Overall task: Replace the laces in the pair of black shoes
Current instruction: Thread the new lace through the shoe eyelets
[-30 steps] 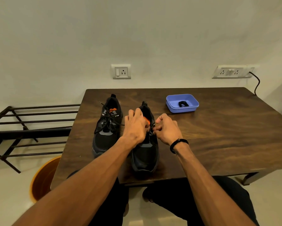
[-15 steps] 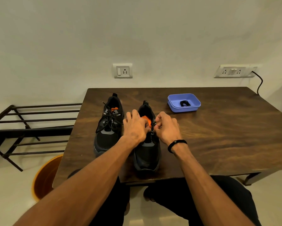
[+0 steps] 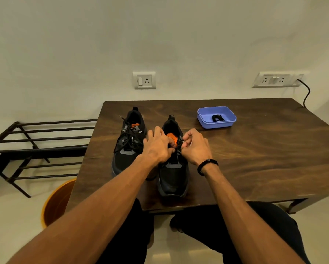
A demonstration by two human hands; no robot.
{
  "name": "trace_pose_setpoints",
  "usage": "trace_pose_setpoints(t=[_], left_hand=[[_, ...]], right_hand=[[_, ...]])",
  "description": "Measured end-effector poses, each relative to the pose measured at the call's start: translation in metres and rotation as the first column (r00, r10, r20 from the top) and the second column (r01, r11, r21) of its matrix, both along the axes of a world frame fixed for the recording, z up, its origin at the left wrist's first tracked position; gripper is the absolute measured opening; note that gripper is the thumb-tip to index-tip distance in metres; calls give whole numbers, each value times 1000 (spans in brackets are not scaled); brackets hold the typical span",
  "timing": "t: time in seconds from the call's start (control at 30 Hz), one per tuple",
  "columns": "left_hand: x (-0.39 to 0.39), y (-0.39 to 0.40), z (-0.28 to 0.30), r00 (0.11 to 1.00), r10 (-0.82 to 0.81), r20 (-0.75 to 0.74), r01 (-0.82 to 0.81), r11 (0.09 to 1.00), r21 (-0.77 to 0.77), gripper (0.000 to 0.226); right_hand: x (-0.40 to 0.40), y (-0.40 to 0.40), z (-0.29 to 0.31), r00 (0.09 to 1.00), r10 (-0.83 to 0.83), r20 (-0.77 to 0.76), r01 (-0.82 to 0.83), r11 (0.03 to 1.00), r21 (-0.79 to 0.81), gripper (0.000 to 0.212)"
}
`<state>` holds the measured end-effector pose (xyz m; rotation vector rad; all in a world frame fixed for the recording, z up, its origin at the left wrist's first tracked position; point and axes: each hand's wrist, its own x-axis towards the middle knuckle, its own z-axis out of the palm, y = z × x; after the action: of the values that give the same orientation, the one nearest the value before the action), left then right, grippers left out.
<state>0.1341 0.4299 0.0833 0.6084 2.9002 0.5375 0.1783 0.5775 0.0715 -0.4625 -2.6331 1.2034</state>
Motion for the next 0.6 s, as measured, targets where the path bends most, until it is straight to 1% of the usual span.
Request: trace_pose_setpoints(t=[0.07,0.1,0.13,0.17,0.2,0.23,0.27,0.3,0.33,0.37,0.4,0.43,0.47,0.5,0.53,0.6], left_hand=[[0,-1,1,999,3,-51,-5,1000,-25,24],[0,-3,2,999,6,-49,-8,1000,-25,25],[-1,-4,2,999,5,-35,-6,1000,-24,25],[-2,-4,3,1000,-1,-21,0,1000,-27,25],[-2,-4,3,1000,-8,-10,8,999,-33,25],[-2,-4,3,1000,-14,-6,13,999,-41,25],[-2,-3,3,1000,-16,-5,16,999,-45,25],[-2,-3,3,1000,-16,-6,15,999,-45,24],[-2,-3,3,1000,-15,-6,15,999,-41,23],[-1,-3,3,1000,-13,-4,13,999,-36,22],[-1,-2,3,1000,-10,-2,10,1000,-29,21],[0,-2,3,1000,-7,-2,6,1000,-25,21],[0,-2,3,1000,-4,-3,4,1000,-26,21],[1,-2,2,1000,-5,-7,5,1000,-25,22],[2,-3,2,1000,-6,-13,5,1000,-24,23],[3,-5,2,999,-4,-35,3,1000,-13,23]], right_hand=[[-2,5,3,997,-47,-56,46,998,-31,29],[-4,10,8,990,-92,-107,87,995,-52,27],[-6,17,15,974,-153,-166,135,984,-117,27],[-9,25,23,949,-234,-214,180,953,-244,29],[-7,33,34,918,-316,-239,196,886,-421,32],[-4,39,45,893,-384,-234,179,781,-599,34],[0,44,53,887,-408,-217,123,662,-739,36],[5,45,59,896,-391,-209,59,573,-817,37],[7,44,62,915,-348,-205,26,556,-831,37],[9,40,62,940,-281,-194,28,630,-776,35],[9,36,57,966,-199,-162,55,778,-625,32],[8,31,51,988,-109,-107,58,916,-397,30],[6,24,44,999,-38,-37,31,982,-184,29],[5,19,36,999,9,39,-7,999,-37,28],[4,14,29,993,41,108,-45,998,35,26],[2,7,17,973,84,216,-108,989,102,15]])
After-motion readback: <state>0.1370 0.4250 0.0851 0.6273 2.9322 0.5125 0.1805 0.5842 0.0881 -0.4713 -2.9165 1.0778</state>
